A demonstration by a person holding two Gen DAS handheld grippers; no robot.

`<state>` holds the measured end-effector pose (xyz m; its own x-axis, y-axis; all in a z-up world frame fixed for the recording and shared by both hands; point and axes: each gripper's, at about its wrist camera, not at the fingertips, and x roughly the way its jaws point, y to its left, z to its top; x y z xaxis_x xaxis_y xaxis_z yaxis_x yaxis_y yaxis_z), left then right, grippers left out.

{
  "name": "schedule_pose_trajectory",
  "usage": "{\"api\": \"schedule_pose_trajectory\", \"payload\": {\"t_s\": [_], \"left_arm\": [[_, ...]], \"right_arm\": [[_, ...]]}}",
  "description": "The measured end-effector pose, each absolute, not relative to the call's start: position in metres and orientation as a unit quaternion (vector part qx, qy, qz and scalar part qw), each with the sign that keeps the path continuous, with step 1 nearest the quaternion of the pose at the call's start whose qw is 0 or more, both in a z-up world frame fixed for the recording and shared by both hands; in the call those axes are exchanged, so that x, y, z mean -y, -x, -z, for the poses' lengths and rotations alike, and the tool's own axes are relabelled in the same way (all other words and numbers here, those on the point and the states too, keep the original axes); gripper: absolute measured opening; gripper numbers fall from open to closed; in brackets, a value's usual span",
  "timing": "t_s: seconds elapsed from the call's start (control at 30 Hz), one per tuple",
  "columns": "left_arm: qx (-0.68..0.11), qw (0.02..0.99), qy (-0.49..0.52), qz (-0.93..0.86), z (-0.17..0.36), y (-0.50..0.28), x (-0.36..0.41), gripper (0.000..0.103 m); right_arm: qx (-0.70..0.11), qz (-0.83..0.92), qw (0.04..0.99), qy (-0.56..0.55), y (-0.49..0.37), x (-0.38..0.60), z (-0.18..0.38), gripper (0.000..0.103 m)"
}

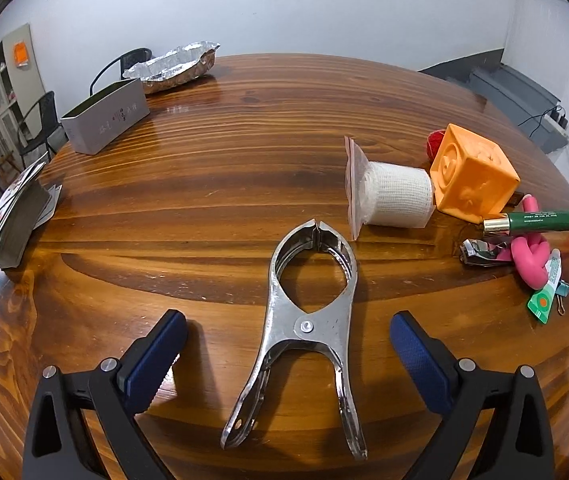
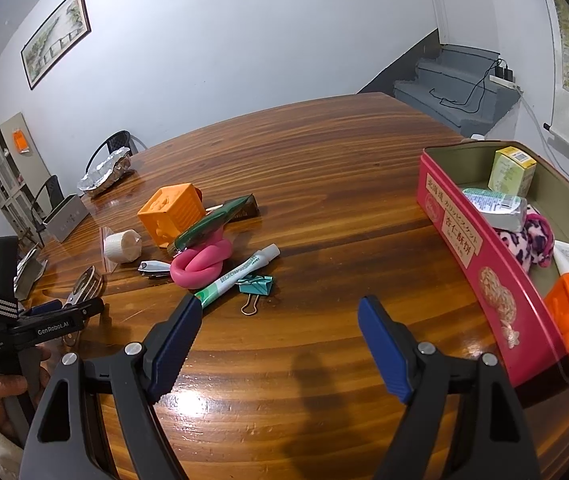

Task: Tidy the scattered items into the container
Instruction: 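Move both tools back toward the remaining items on the table, then grasp the silver metal clip with the left tool while the right tool grasps the teal binder clip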

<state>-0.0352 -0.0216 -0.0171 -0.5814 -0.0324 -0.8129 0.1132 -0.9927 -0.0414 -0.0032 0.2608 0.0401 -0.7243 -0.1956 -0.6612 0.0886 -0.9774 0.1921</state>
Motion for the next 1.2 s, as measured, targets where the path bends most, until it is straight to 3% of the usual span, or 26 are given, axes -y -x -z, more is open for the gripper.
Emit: {"api": "schedule_pose_trajectory", "payload": {"t_s": [0.83, 0.87, 0.93, 0.97, 1.0, 1.2], "left_arm": [[-0.045, 0.028, -0.454, 0.89, 0.014, 0.025, 0.015, 0.102], [-0.042, 0.024, -0.451, 0.891, 0.013, 0.025, 0.013, 0.096], [-0.033, 0.015, -0.44, 0.897, 0.009, 0.023, 0.008, 0.07], [-0.027, 0.01, -0.435, 0.9, 0.008, 0.021, 0.005, 0.048], [-0.023, 0.007, -0.432, 0.901, 0.007, 0.021, 0.003, 0.04], [-0.036, -0.008, -0.428, 0.903, 0.006, 0.02, 0.005, 0.039]], "right_arm": [[0.055, 0.9, 0.091, -0.422, 0.035, -0.246, -0.012, 0.083], [0.055, 0.9, 0.087, -0.425, 0.037, -0.246, -0.011, 0.083], [0.051, 0.899, 0.08, -0.429, 0.041, -0.245, -0.009, 0.083], [0.047, 0.898, 0.078, -0.43, 0.043, -0.244, -0.009, 0.083], [0.042, 0.898, 0.077, -0.431, 0.045, -0.242, -0.008, 0.083], [0.004, 0.9, 0.068, -0.43, 0.054, -0.226, -0.007, 0.083]]}}
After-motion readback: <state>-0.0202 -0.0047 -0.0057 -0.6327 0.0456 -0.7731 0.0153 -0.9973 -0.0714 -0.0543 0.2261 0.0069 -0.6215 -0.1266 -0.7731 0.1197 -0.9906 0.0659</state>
